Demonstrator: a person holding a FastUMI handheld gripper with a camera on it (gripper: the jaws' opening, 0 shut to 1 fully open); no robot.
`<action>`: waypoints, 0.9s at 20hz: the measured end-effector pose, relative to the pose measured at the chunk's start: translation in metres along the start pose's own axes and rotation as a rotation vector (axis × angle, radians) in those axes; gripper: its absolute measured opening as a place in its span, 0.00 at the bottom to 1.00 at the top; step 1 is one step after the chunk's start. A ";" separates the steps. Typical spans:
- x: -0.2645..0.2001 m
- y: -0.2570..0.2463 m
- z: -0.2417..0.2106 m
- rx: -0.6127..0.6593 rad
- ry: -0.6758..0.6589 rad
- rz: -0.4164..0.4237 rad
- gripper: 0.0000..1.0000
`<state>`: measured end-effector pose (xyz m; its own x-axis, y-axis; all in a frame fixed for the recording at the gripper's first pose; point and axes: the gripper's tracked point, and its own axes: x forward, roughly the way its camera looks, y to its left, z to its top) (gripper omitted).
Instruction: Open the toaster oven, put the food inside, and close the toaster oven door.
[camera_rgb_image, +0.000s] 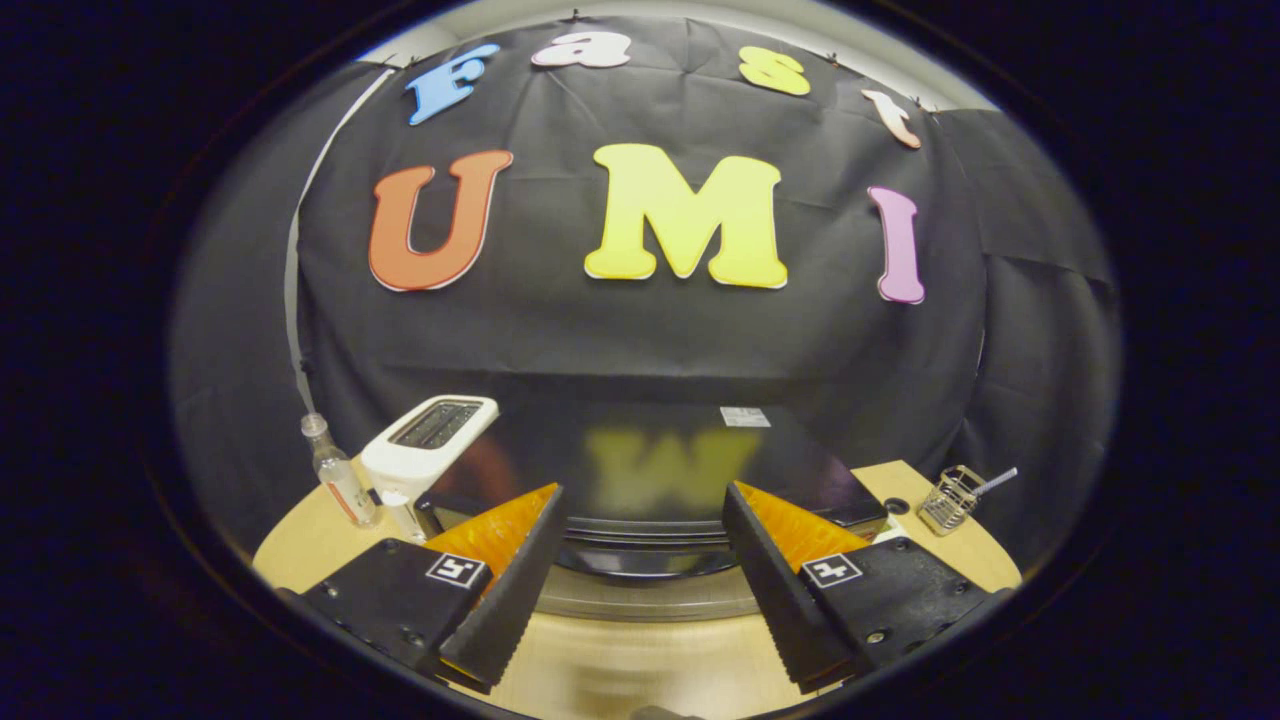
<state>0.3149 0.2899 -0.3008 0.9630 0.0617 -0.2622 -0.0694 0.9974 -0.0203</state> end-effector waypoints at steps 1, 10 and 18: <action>0.003 0.001 -0.006 0.010 0.013 0.000 1.00; -0.006 0.000 -0.024 0.067 0.051 0.019 1.00; -0.060 -0.002 -0.068 0.058 0.085 0.019 1.00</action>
<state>0.2396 0.2821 -0.3511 0.9362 0.0792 -0.3426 -0.0695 0.9968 0.0404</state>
